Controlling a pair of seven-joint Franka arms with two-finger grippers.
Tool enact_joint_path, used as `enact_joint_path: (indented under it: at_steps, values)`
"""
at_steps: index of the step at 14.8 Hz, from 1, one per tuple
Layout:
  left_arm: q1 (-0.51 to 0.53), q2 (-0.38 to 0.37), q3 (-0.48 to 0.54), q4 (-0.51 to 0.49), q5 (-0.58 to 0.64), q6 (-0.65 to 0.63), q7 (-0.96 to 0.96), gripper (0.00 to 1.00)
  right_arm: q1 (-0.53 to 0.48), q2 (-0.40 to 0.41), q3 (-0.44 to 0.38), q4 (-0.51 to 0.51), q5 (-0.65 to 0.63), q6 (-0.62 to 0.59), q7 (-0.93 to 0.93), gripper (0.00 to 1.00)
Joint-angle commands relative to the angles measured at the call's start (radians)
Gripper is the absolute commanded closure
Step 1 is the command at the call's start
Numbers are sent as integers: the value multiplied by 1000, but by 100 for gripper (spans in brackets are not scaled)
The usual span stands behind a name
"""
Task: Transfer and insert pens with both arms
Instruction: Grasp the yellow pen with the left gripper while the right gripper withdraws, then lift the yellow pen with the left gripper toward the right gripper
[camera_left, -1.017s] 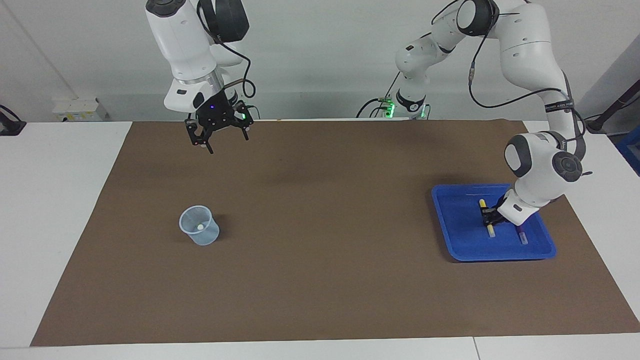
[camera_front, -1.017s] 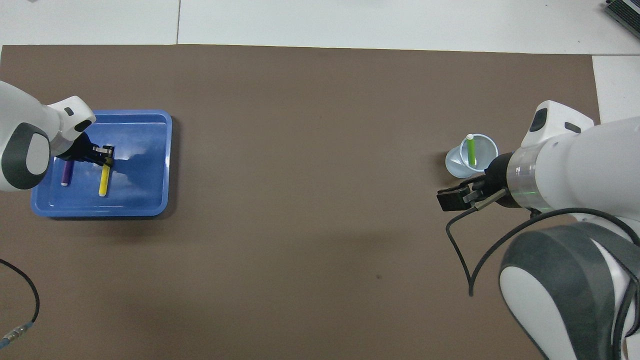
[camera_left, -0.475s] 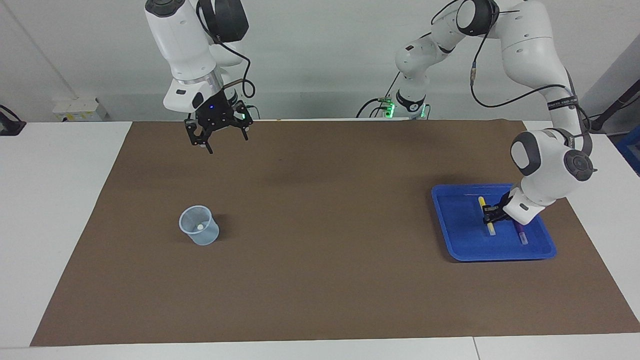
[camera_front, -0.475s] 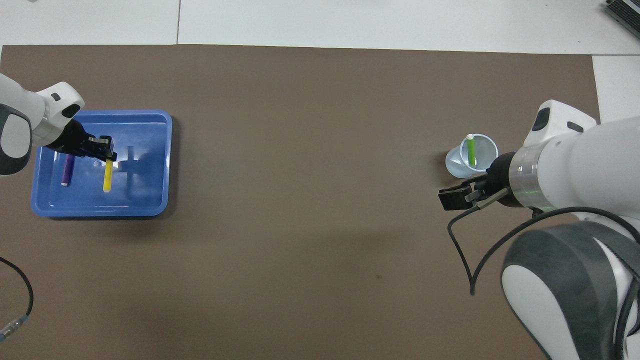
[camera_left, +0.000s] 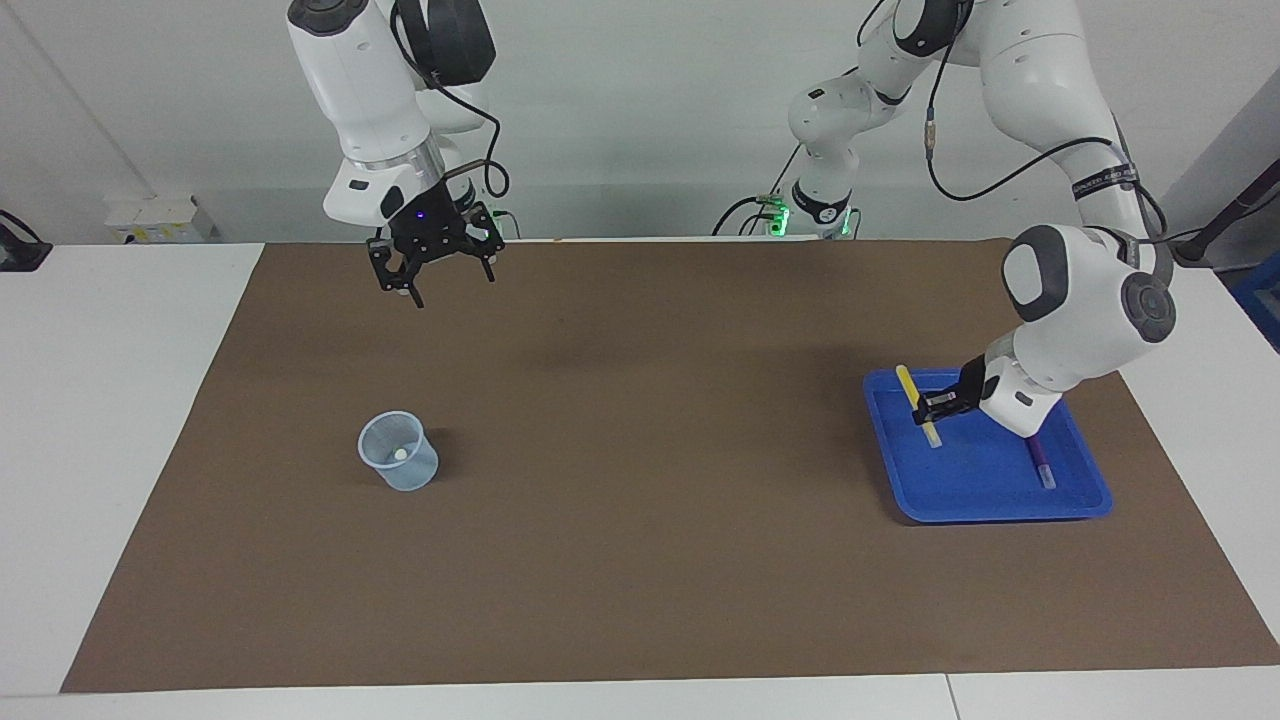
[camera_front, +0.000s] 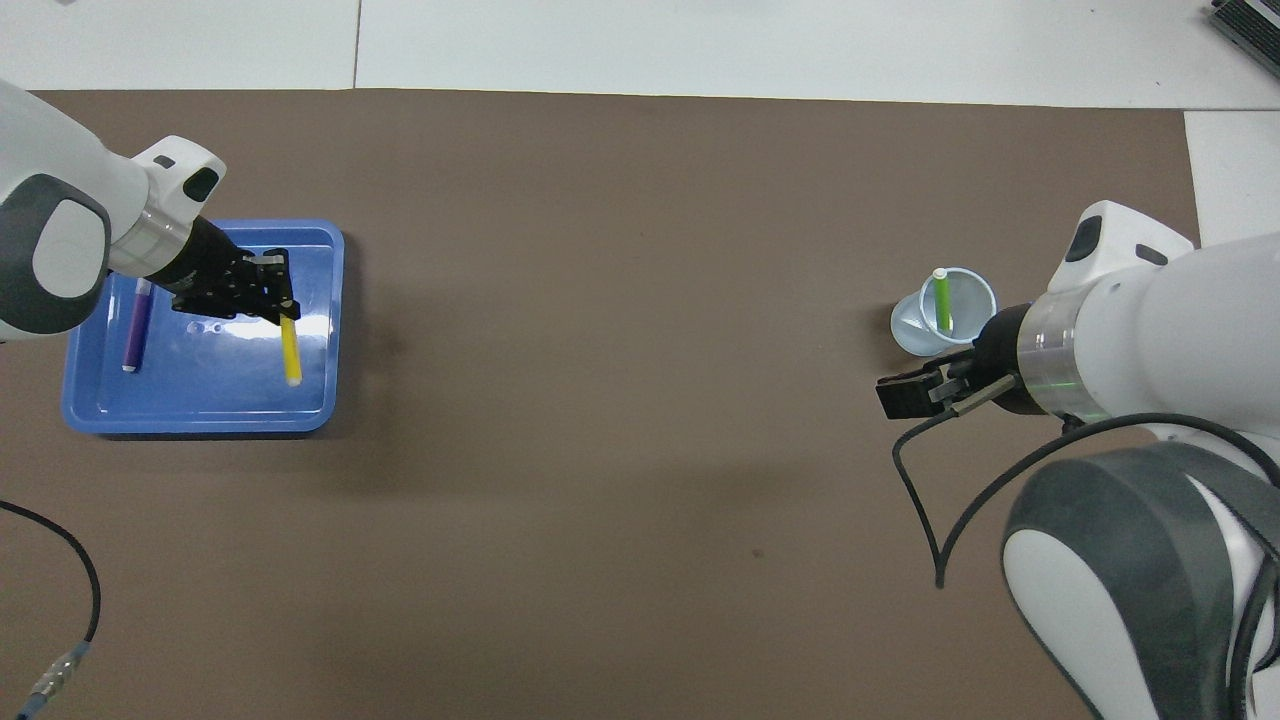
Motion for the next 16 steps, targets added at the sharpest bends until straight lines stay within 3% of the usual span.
enact_joint_path:
  at_steps: [1,7,11,16]
  values:
    - [-42,-26,14,-9,-114,-35,-215,100,-1,-19,5,-16,13,4,81,0]
    - [-198,-53,8,-46,-224,-31,-832,100,2,-19,7,-18,180,-3,361,0]
    - [-197,-55,8,-48,-372,-5,-923,100,69,-19,16,-20,241,52,610,0]
    - [-211,-58,2,-51,-550,24,-1073,100,99,3,16,-27,318,168,698,0]
